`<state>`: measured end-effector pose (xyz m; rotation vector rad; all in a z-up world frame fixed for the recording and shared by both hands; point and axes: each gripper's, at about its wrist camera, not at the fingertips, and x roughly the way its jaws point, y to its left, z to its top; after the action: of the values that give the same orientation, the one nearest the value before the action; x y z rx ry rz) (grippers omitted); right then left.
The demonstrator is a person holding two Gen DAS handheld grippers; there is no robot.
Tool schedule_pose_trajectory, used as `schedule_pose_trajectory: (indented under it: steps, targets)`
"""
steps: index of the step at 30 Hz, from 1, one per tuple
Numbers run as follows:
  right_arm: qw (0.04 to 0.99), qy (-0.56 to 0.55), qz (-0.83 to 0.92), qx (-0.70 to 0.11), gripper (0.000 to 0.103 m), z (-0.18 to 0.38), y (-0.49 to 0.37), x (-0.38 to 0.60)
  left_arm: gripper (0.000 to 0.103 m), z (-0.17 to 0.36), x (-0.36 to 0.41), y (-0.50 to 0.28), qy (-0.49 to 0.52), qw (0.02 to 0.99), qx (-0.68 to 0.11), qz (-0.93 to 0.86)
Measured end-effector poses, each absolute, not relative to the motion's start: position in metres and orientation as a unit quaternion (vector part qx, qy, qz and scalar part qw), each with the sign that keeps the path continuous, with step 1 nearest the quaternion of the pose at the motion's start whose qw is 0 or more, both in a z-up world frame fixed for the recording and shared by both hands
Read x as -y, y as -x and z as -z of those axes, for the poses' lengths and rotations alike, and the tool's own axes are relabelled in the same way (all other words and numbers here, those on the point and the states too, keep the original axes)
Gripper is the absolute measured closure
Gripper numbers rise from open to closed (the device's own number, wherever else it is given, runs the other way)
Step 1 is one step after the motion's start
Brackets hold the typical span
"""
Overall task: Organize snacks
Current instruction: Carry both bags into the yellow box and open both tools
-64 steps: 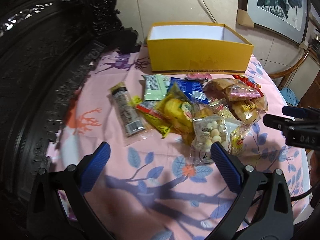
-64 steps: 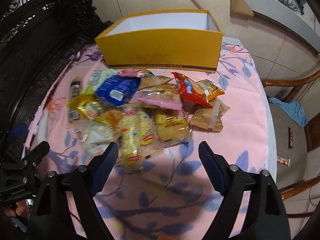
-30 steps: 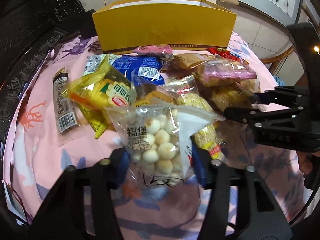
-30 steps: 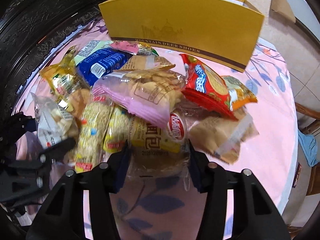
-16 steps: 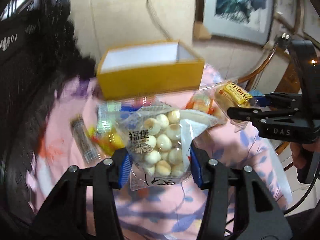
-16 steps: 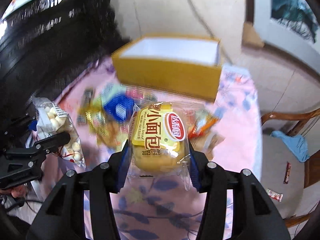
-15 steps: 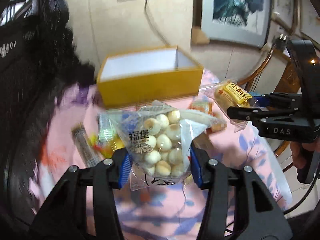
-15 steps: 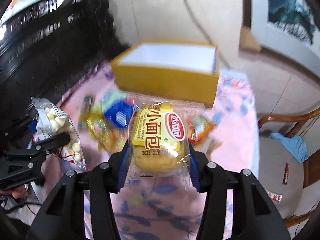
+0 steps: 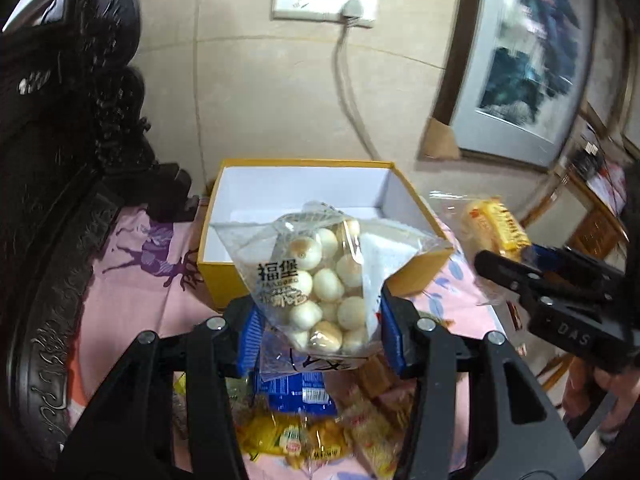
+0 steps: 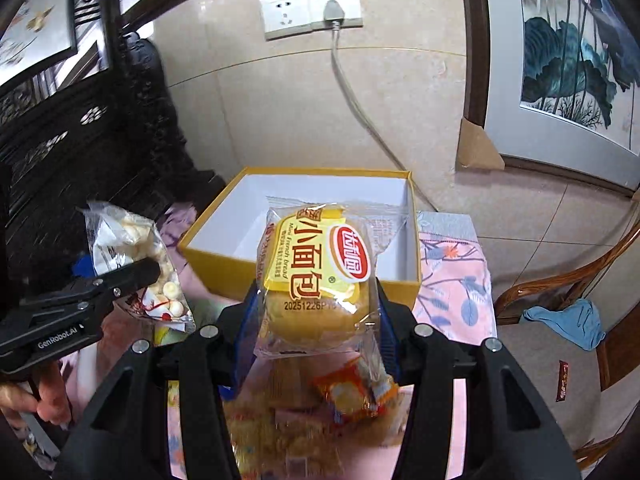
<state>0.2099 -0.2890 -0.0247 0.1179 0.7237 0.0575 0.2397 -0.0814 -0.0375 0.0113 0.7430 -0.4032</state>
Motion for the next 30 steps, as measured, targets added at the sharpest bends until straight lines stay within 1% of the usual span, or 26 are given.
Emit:
schedule_pose_trajectory:
  steps: [3,9,15,19,30]
  targets:
    - [0.935,-0.056,-0.028,-0.35,0.051,0.026,-0.228,0.293,0.053,0.043,0.083,-0.259,0.014,0.914,-0.37,0.165]
    - [0.931,-0.053,-0.041,-0.357,0.051,0.045,-0.276,0.298,0.053,0.058,0.09,-0.3,0.047,0.918,-0.378,0.114]
    - [0.93,-0.06,-0.044,-0.36,0.051,0.059,-0.309,0.301,0.053,0.07,0.099,-0.324,0.042,0.922,-0.376,0.088]
    - [0.926,-0.058,-0.045,-0.37,0.051,0.07,-0.327,0.301,0.053,0.079,0.101,-0.341,0.06,0.92,-0.379,0.075]
    - [0.921,-0.064,-0.028,-0.384,0.051,0.093,-0.356,0.306,0.052,0.097,0.114,-0.379,0.057,0.927,-0.369,0.045]
